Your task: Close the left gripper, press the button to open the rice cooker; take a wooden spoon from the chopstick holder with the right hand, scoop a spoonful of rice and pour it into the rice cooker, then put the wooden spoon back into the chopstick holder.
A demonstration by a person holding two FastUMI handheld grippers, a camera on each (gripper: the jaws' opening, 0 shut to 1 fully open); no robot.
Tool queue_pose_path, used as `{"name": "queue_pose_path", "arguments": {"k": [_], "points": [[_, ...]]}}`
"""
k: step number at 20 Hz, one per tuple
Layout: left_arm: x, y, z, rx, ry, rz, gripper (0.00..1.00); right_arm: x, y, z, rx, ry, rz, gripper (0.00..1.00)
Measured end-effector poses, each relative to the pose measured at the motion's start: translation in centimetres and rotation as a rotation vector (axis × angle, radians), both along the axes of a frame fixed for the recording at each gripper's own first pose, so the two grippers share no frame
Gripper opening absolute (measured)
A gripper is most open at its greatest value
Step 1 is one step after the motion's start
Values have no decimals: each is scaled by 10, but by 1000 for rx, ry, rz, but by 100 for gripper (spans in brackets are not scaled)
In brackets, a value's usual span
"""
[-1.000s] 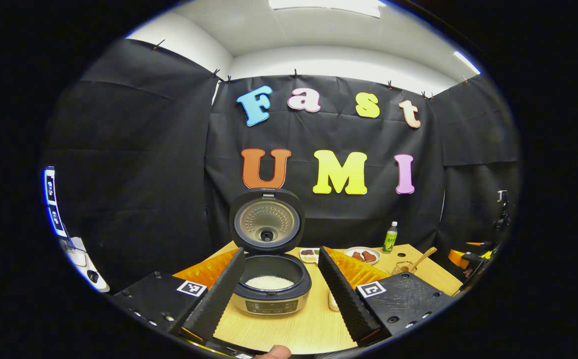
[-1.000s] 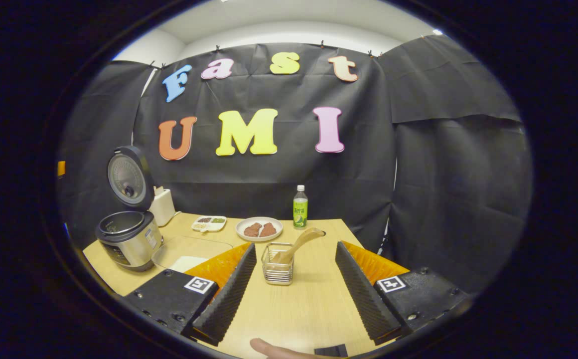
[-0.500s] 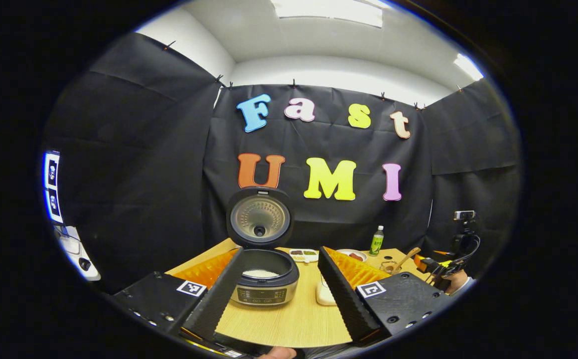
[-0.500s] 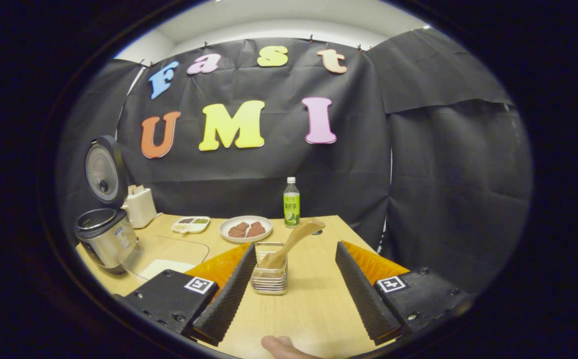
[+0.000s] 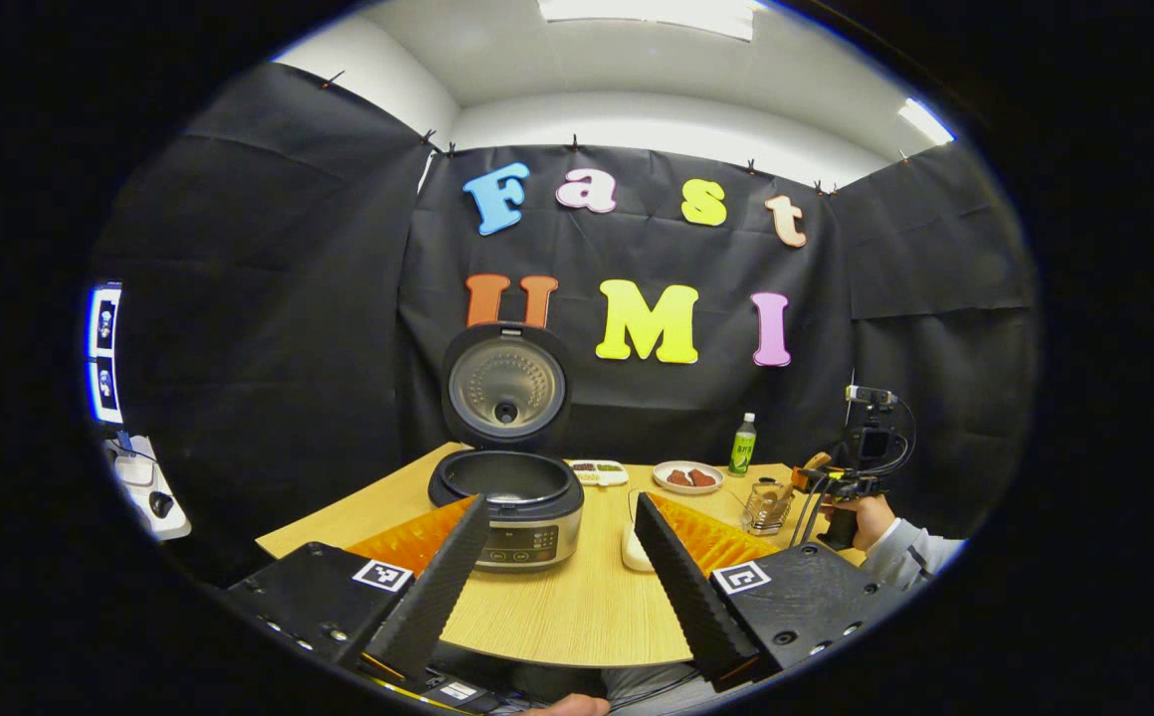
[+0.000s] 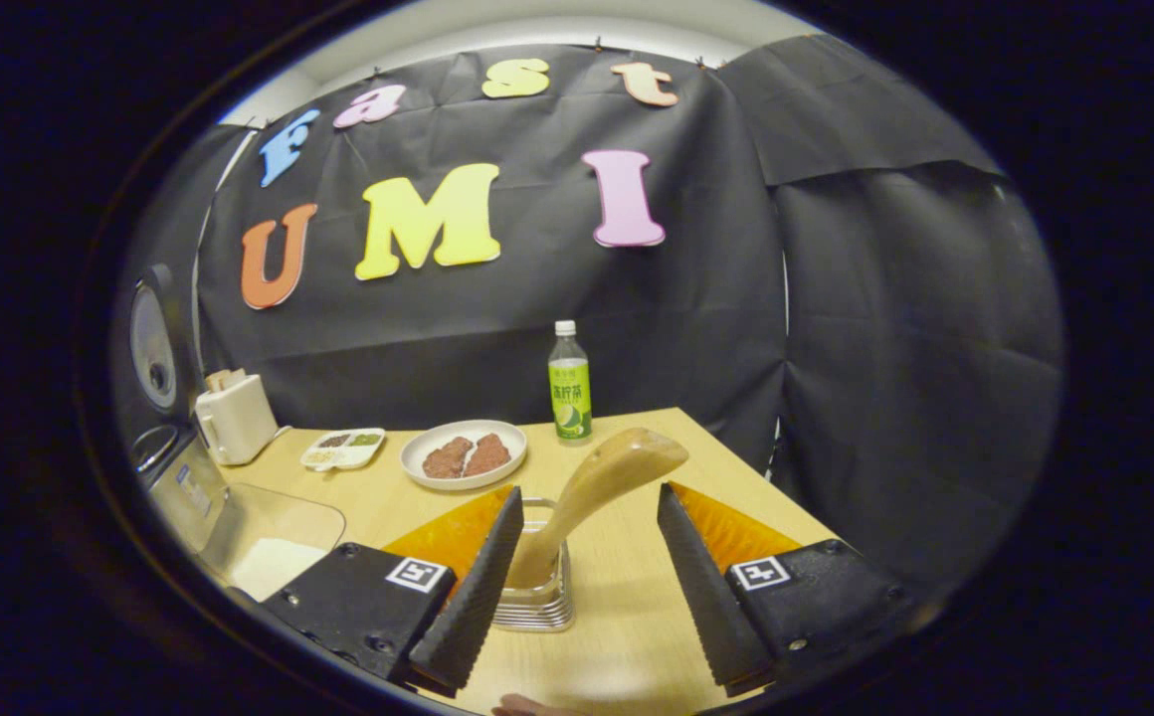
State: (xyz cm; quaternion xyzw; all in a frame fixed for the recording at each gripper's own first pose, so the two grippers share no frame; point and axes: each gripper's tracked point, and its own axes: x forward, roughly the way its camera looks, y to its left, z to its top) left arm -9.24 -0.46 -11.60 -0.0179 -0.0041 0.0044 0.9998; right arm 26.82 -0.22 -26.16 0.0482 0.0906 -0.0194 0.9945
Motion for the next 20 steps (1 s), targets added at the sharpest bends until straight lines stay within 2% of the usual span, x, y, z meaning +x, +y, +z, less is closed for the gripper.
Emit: {"name": "queue_pose_path", "arguments": {"k": [1, 2, 5, 6, 8, 14, 20], "points": [[-1, 4, -6, 15, 22, 13, 94, 5, 8, -1, 43, 14, 26, 86], [0, 8, -7, 31, 28, 25, 94, 11, 12, 3, 67, 12, 37, 78], [1, 8, -5, 34, 29, 21, 94, 17, 26, 23, 75, -37, 89, 32], [1, 7, -5, 24, 30, 8, 95, 15, 31, 32, 61, -52, 98, 25], [1, 7, -6, 6, 36, -7, 94, 9, 40, 53, 23, -111, 110, 20], [0, 18, -8, -8, 39, 6, 95, -26, 68, 118, -103, -244, 147, 16], [0, 23, -15, -16, 54, 14, 95, -58, 117, 144, -97, -262, 234, 16]]}}
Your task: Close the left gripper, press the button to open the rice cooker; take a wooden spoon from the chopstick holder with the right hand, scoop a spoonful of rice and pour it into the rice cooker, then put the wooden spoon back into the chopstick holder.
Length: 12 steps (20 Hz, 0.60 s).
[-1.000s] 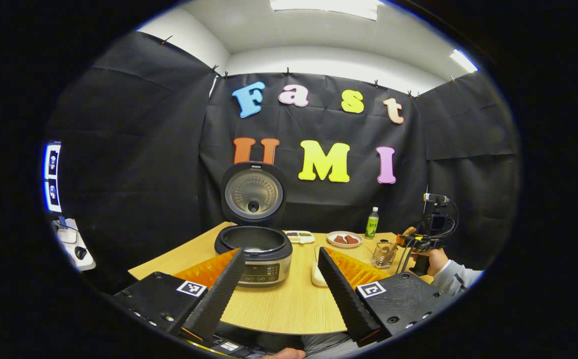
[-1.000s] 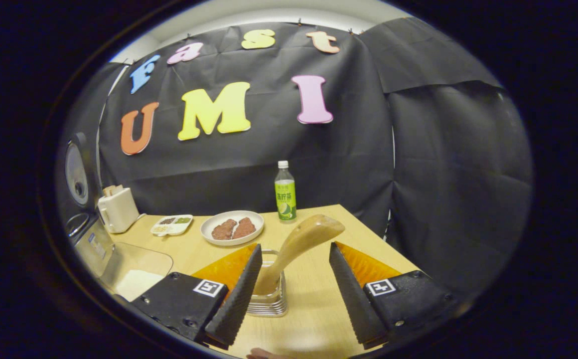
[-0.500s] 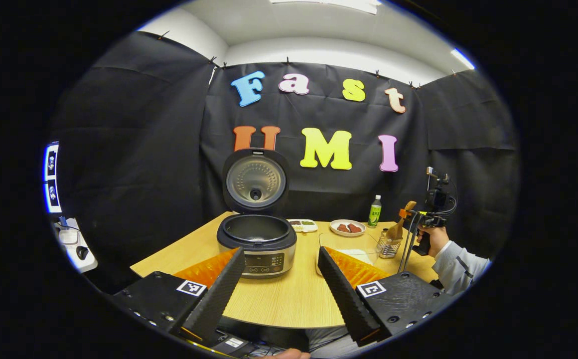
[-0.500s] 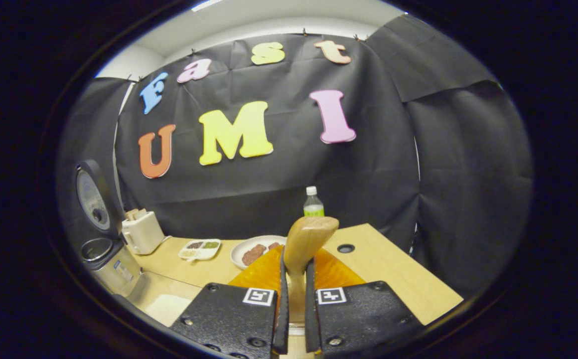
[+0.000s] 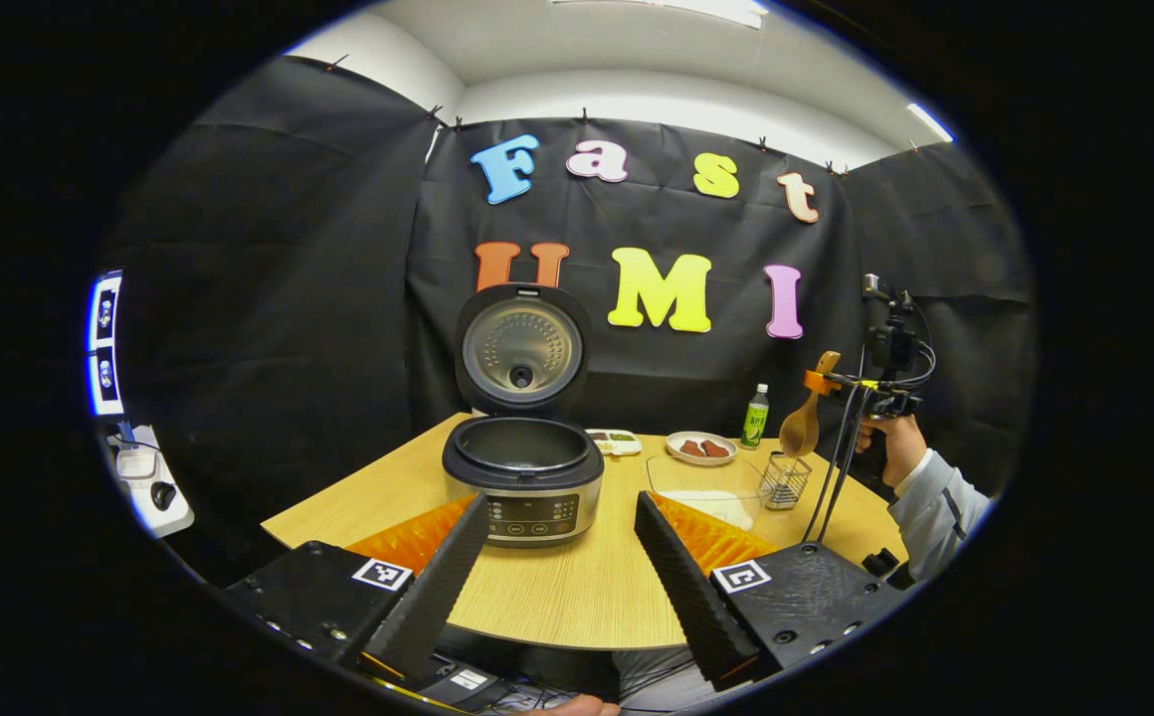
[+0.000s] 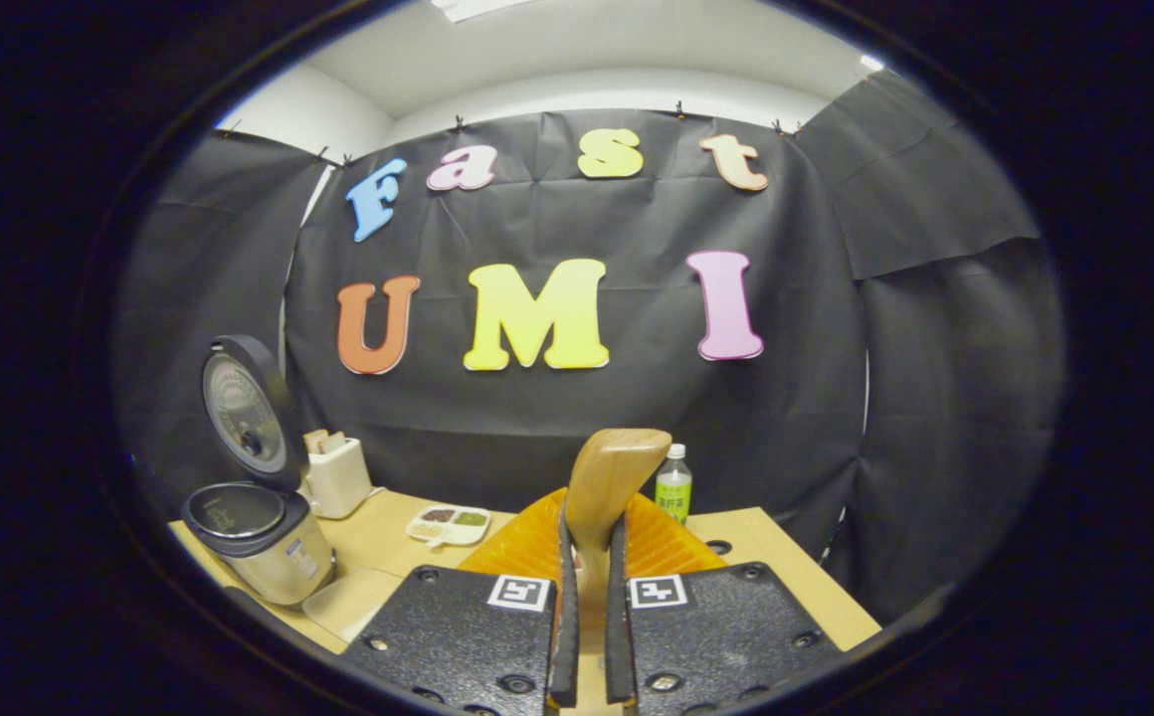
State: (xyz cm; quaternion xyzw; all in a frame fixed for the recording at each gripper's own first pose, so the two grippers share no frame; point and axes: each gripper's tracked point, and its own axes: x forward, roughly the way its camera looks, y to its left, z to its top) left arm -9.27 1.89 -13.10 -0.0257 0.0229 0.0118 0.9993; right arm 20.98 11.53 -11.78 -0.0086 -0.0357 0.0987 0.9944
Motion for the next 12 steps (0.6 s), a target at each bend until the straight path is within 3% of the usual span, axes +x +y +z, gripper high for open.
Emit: {"name": "queue_pose_path", "arguments": {"k": [6, 12], "points": [[0, 13, -3, -24, 3, 26, 94, -17, 66, -11, -14, 2, 61, 16], [7, 19, -12, -52, 35, 31, 94, -13, 110, -71, -20, 73, 98, 16]]}}
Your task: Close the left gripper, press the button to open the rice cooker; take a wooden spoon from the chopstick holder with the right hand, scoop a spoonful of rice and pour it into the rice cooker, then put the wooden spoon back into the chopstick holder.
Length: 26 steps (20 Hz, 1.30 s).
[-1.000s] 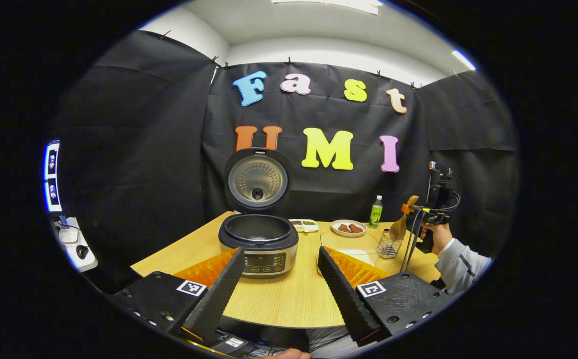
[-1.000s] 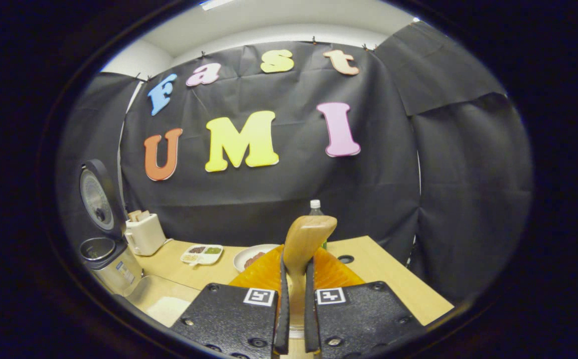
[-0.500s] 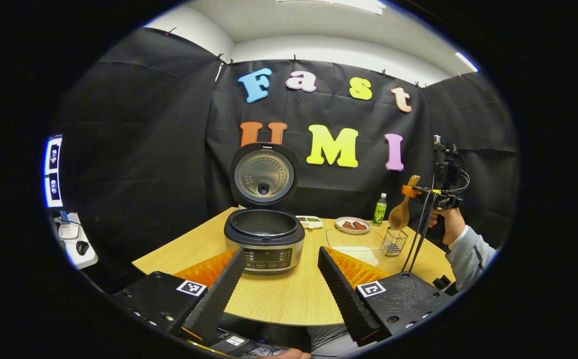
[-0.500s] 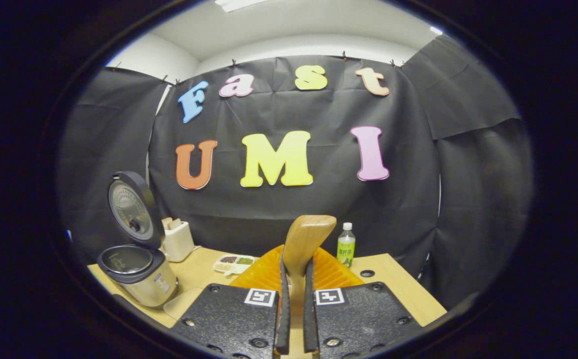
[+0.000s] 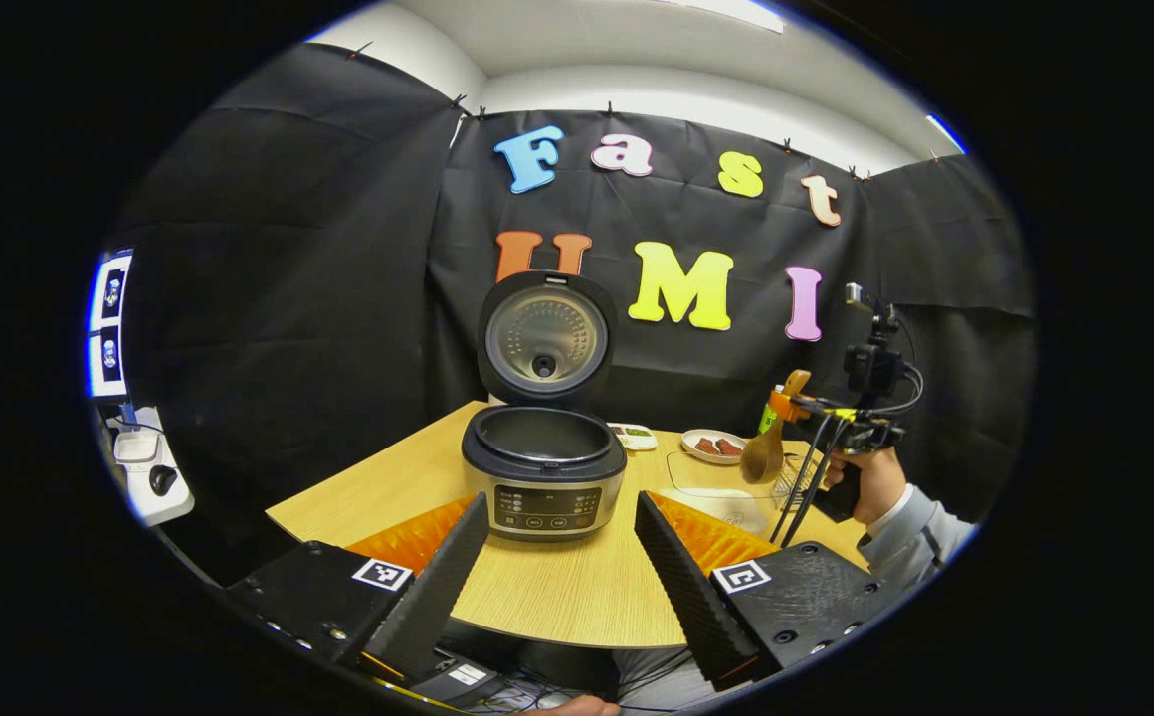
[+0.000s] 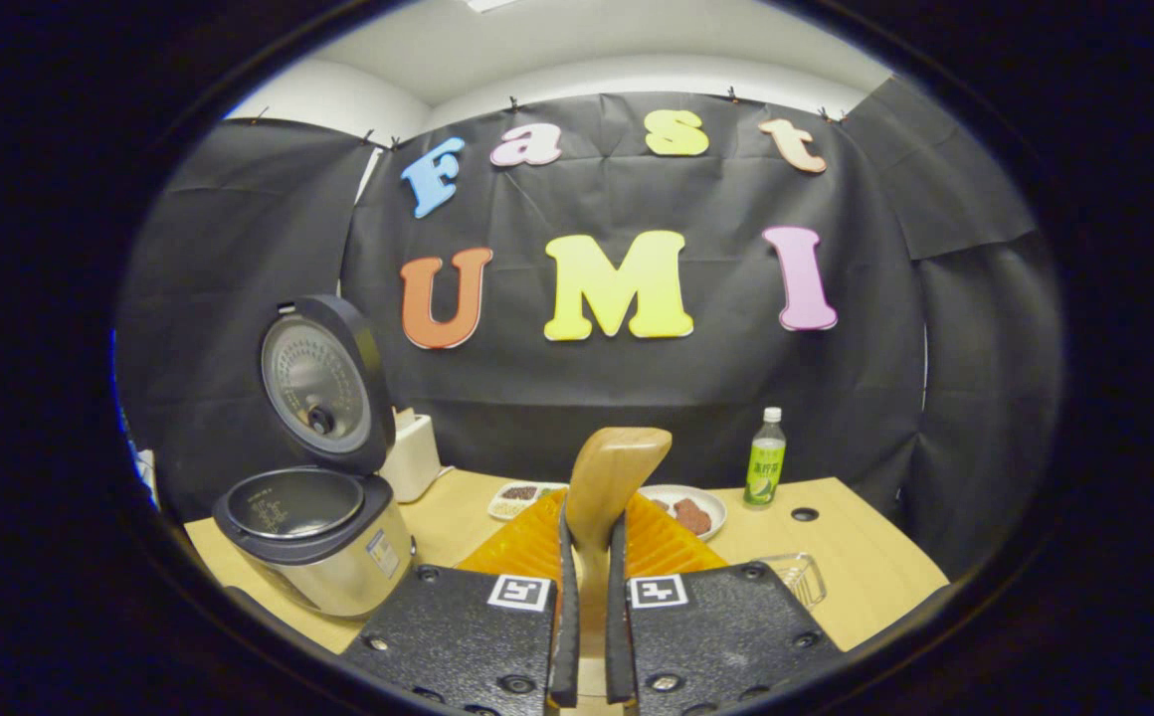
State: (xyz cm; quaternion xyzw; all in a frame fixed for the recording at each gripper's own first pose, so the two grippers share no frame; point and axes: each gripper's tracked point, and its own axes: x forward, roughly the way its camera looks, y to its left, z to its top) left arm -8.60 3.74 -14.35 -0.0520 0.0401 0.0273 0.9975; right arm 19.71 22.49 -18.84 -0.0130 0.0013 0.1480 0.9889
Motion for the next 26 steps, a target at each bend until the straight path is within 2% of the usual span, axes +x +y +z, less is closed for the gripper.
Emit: {"name": "queue_pose_path", "arguments": {"k": [3, 5, 6, 8, 11, 14, 15, 20, 26], "points": [[4, -1, -2, -19, 9, -6, 95, 21, 0, -38, -30, 48, -41, 16], [7, -1, -5, -18, 16, -4, 95, 31, -10, -46, -53, 27, -94, 16], [9, -1, -6, -14, 22, -7, 95, 33, -23, -43, -47, -13, -152, 16], [16, 2, -9, -5, 31, 6, 95, 39, -22, -57, 13, -5, -176, 16], [22, 2, -15, -2, 59, 16, 95, 36, 1, -77, 142, 63, -96, 16], [24, 0, -18, 4, 63, 8, 95, 24, 37, -81, 288, 155, 87, 16], [26, 1, -20, 9, 65, 11, 95, 21, 40, -83, 315, 189, 119, 16], [28, -2, -27, 20, 75, 4, 95, 24, 35, -83, 475, 288, 192, 16], [31, -1, -36, -17, 92, 10, 95, 30, 35, -88, 636, 429, 294, 16]]}}
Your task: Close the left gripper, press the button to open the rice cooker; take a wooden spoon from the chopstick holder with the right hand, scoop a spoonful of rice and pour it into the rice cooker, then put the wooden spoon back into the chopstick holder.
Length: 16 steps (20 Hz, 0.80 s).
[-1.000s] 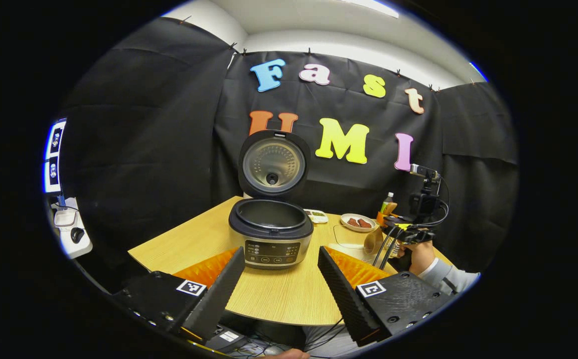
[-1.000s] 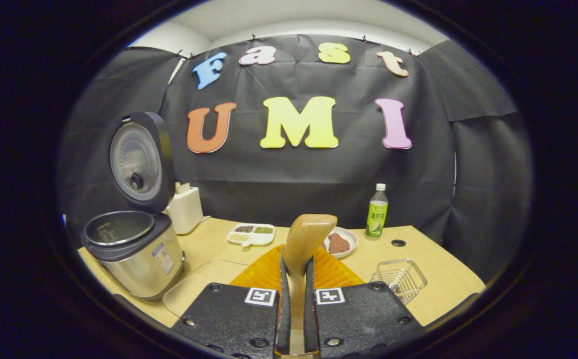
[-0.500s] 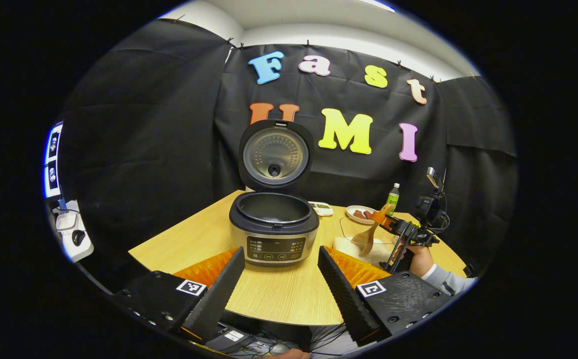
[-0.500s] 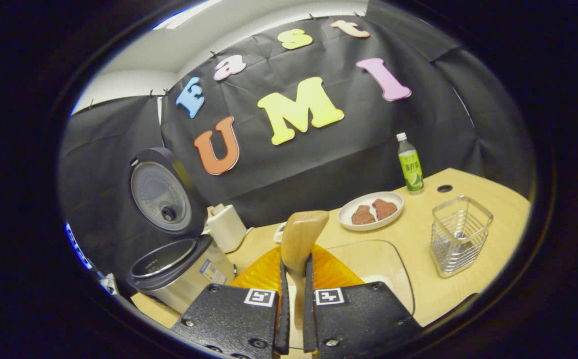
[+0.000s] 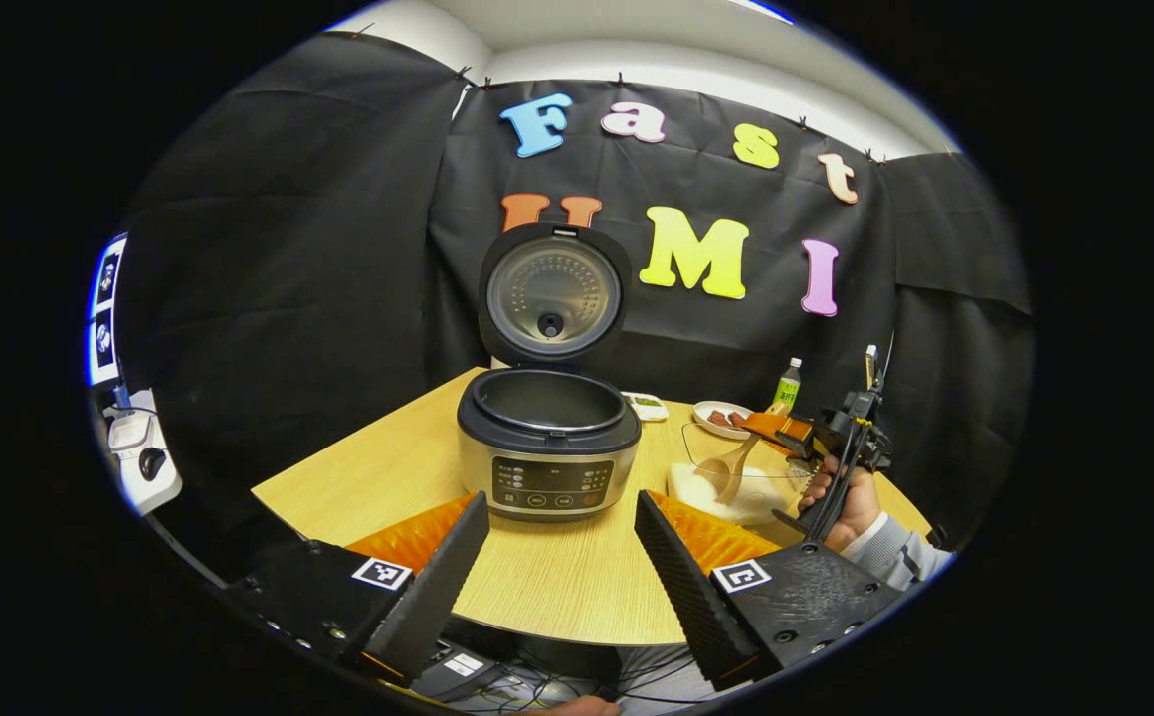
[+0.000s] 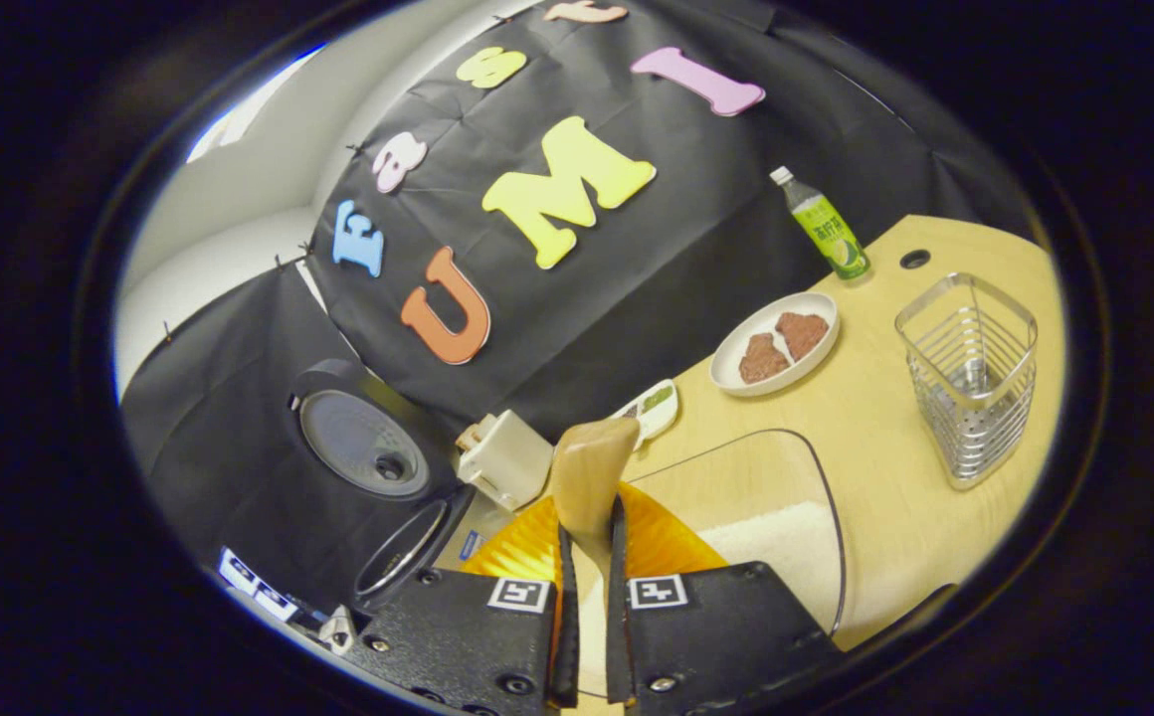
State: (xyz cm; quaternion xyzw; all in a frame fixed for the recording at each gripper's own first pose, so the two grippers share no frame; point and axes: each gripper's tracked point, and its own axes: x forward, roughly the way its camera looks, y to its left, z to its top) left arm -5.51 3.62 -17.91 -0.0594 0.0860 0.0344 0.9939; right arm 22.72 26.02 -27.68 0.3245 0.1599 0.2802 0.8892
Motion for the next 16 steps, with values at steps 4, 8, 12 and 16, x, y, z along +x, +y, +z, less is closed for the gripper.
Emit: {"name": "queue_pose_path", "arguments": {"k": [4, 8, 12, 16], "points": [[-2, -12, -2, -38, 6, -43, 95, -2, 5, -4, 116, 82, 44, 14], [-4, -7, -1, -37, 1, -33, 95, 2, 3, -7, 133, 119, 20, 14], [-6, -1, -1, -40, 0, -20, 95, -1, -4, 8, 205, 127, -8, 9], [-6, 6, -2, -45, 1, -4, 95, -3, -23, 29, 249, 102, -57, 9]]}}
